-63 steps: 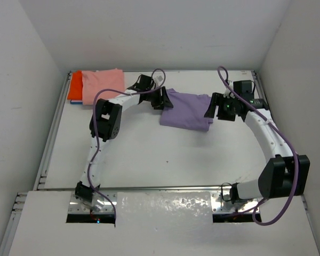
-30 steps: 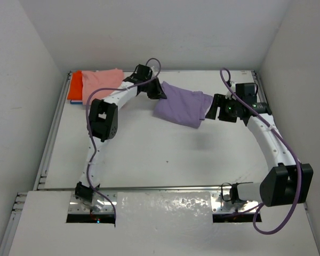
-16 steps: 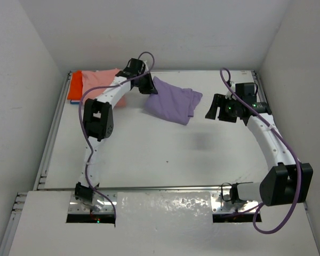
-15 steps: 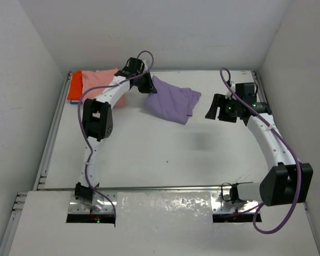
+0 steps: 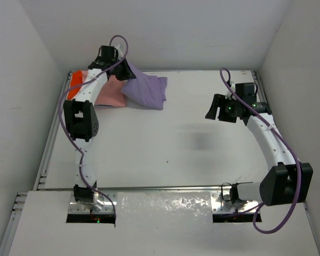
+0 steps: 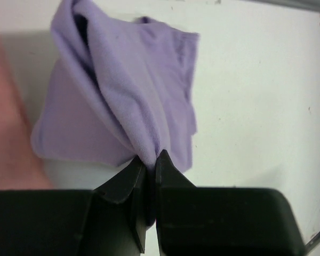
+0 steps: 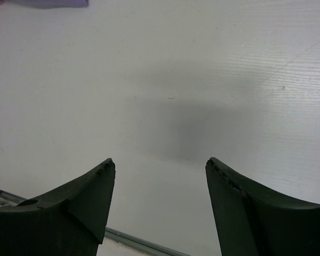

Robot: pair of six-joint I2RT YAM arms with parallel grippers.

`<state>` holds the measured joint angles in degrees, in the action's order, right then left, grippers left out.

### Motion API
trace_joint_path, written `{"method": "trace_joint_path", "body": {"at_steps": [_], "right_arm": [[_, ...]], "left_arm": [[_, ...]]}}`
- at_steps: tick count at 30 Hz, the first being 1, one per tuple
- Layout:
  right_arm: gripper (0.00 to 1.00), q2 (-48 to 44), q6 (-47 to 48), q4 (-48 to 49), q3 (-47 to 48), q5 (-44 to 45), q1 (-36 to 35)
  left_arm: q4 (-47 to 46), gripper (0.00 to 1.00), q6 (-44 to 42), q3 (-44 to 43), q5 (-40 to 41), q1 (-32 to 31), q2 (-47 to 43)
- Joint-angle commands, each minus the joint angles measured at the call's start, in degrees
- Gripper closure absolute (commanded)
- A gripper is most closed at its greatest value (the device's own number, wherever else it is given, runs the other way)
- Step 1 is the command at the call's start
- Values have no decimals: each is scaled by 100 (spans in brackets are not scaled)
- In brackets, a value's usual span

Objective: Fold and stack the t-shirts
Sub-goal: Put the neatly folded tshirt into the corner of the board with the left arm

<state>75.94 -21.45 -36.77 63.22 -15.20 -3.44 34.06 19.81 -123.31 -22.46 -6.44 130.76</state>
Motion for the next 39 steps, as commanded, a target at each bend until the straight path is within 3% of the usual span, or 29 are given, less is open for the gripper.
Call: {"method": "trace_joint_path", "body": {"at_steps": [1, 8, 16, 17, 20, 21, 24, 28, 39], "right_arm": [[32, 17, -61, 65, 190, -71, 19], [32, 26, -43, 74, 217, -79, 19], [32, 87, -87, 258, 156, -80, 19], [32, 96, -96, 293, 164, -79, 19], [32, 105, -113, 381, 147, -79, 28], [32, 114, -131, 399, 138, -79, 19], [32, 96, -166, 504, 103, -88, 19], [32, 17, -184, 601, 24, -97, 19], [32, -176, 27, 549, -178, 87, 28]], "left_arm": [[-225, 100, -100, 140, -118, 291, -613], [-67, 100, -337, 587, -162, 968, -824], [733, 99, -1023, 1352, -110, 1074, -938], [681, 97, -1058, 1597, -92, 1109, -999], [392, 72, -866, 1941, -171, 1355, -1280], [251, 54, -813, 1942, -162, 1417, -1333], [188, 41, -716, 1662, -101, 1619, -1352], [276, 38, -672, 994, 22, 1768, -1079], [-549, 36, -329, 949, -839, 1699, -631]]}}
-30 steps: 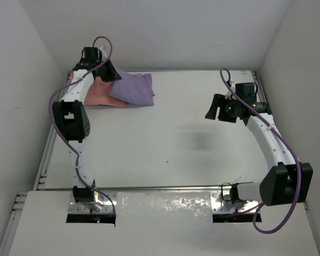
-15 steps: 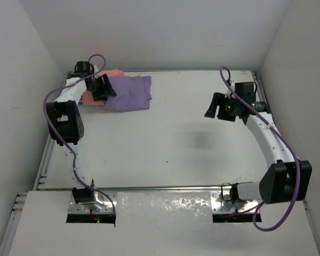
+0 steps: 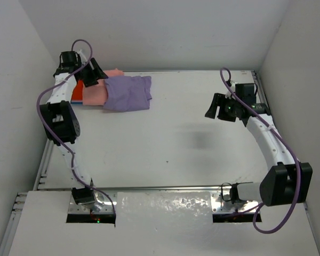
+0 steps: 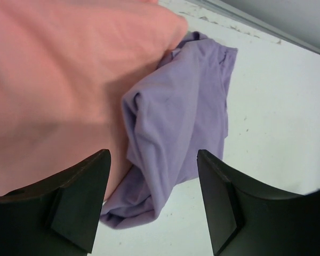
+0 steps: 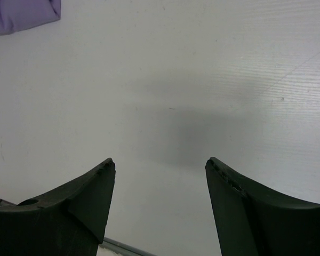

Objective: Fold and stack the t-shirts
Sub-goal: Put the neatly folded tshirt into the corner of the board with the left arm

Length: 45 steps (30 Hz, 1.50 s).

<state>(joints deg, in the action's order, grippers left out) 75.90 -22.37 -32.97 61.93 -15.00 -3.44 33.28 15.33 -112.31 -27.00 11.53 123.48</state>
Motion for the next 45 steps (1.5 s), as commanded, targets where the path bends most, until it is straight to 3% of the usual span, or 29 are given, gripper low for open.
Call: {"method": "trace_joint_path", "body": {"at_steps": [1, 15, 18, 21, 22, 25, 29, 39, 43, 45], "right_arm": [[32, -154, 119, 177, -50, 68, 28], [32, 74, 172, 142, 284, 77, 28], [32, 74, 180, 142, 276, 85, 28], [32, 74, 198, 116, 284, 129, 28], [32, 74, 207, 115, 293, 138, 28], [32, 83, 216, 116, 302, 164, 28], [32, 92, 242, 107, 328, 208, 28], [32, 65, 339, -52, 425, 296, 28], [32, 66, 321, -113, 504, 296, 28], [32, 48, 312, -122, 539, 305, 28]], "left_arm": [[-610, 36, 136, -159, -428, -133, 123], [-629, 37, -13, -607, 99, -415, 695], [-883, 43, 31, -572, 99, -423, 739], [-1015, 57, 57, -625, 72, -423, 748], [-1060, 68, 66, -617, 81, -423, 730], [-1288, 85, 101, -599, 108, -424, 669], [-1560, 92, 110, -608, 169, -432, 669], [-2044, 69, 286, -766, 107, -423, 1002], [-1765, 50, 234, -792, 361, -423, 915], [-1518, 39, 128, -906, 853, -415, 793]]}}
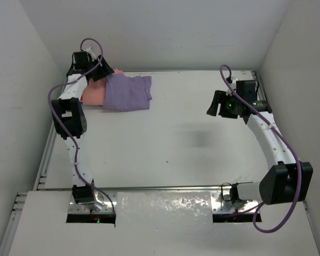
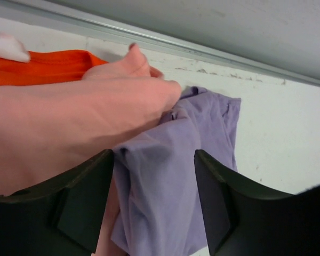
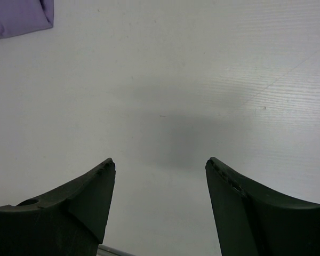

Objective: Fold and stack the t-shirts
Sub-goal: Put the neatly folded tshirt into the corner of the board with the left arm

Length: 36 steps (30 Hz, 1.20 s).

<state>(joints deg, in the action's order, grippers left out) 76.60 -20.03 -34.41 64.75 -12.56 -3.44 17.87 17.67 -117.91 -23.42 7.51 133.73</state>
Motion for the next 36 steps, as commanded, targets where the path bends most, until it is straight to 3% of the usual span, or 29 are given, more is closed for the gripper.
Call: {"method": "trace_joint_path", "body": {"at_steps": [1, 7, 13, 19, 20, 25, 28, 36], "right_arm": [[32, -31, 78, 14, 266, 69, 28], [32, -250, 8, 49, 91, 78, 37], [32, -408, -36, -13, 47, 78, 46], [32, -488, -141, -30, 160, 51, 63], [32, -505, -141, -48, 195, 43, 63], [32, -663, -176, 5, 12, -28, 63], [32, -865, -212, 31, -216, 17, 81], [32, -1059, 34, -65, -411, 87, 89]], "left_arm": [[215, 37, -219, -356, 688, -13, -303], [612, 29, -554, -382, 1709, 5, -953], [770, 29, -483, 188, 745, -39, -1586], [1360, 31, -906, 312, 349, -144, -1526], [1290, 31, -897, 443, -62, -153, -1595], [929, 32, -748, 594, -654, -329, -1693], [657, 38, -432, 794, -1110, -338, -1570], [981, 44, -642, 410, -849, -417, -902]]}}
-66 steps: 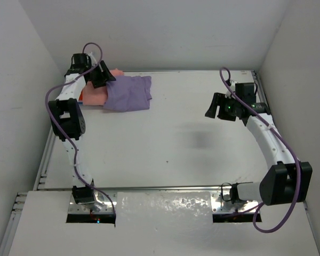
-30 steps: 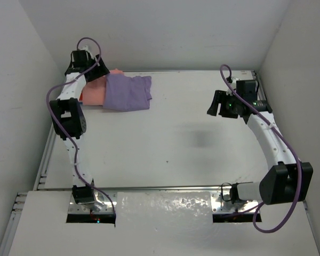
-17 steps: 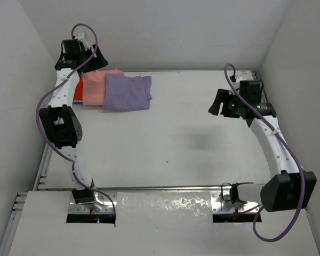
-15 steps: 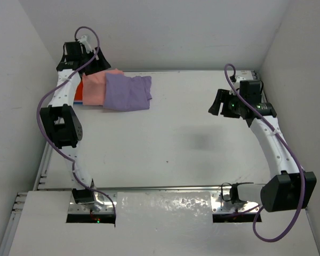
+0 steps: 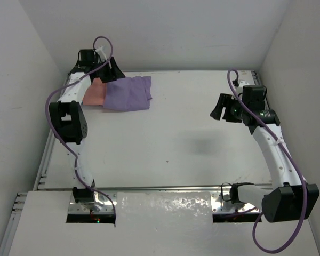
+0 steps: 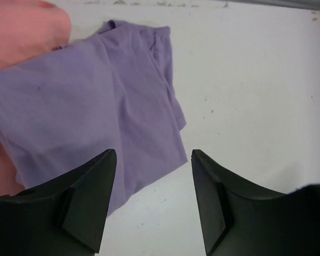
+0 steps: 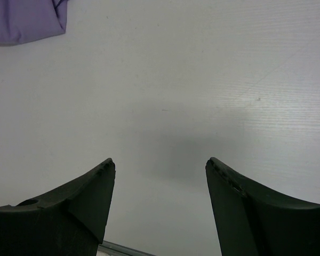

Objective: Fold and stack the t-shirts
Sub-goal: Put the neatly folded tshirt into the corner of the board with the left arm

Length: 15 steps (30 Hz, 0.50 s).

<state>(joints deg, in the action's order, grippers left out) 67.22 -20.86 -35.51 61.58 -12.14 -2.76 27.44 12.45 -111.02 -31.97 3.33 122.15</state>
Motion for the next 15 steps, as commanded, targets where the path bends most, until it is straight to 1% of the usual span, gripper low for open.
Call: {"method": "trace_joint_path", "body": {"at_steps": [1, 6, 9, 10, 12, 15], "right_arm": [[32, -104, 74, 26, -85, 71, 22], [32, 36, -67, 263, -32, -139, 22], [32, 133, -155, 307, 99, -209, 22], [31, 142, -146, 395, 117, -271, 22], [31, 142, -164, 457, 73, -236, 30], [31, 195, -111, 483, 38, -289, 39]], "left_arm": [[16, 44, -111, -297, 137, 1, 344], [-274, 44, 284, -297, 287, 18, 582], [-178, 45, 442, -638, 60, -17, 530], [-247, 43, 478, -640, 85, -43, 434], [-135, 40, 382, -622, 470, -105, 82], [375, 36, 48, -588, 1191, -70, -278]]}}
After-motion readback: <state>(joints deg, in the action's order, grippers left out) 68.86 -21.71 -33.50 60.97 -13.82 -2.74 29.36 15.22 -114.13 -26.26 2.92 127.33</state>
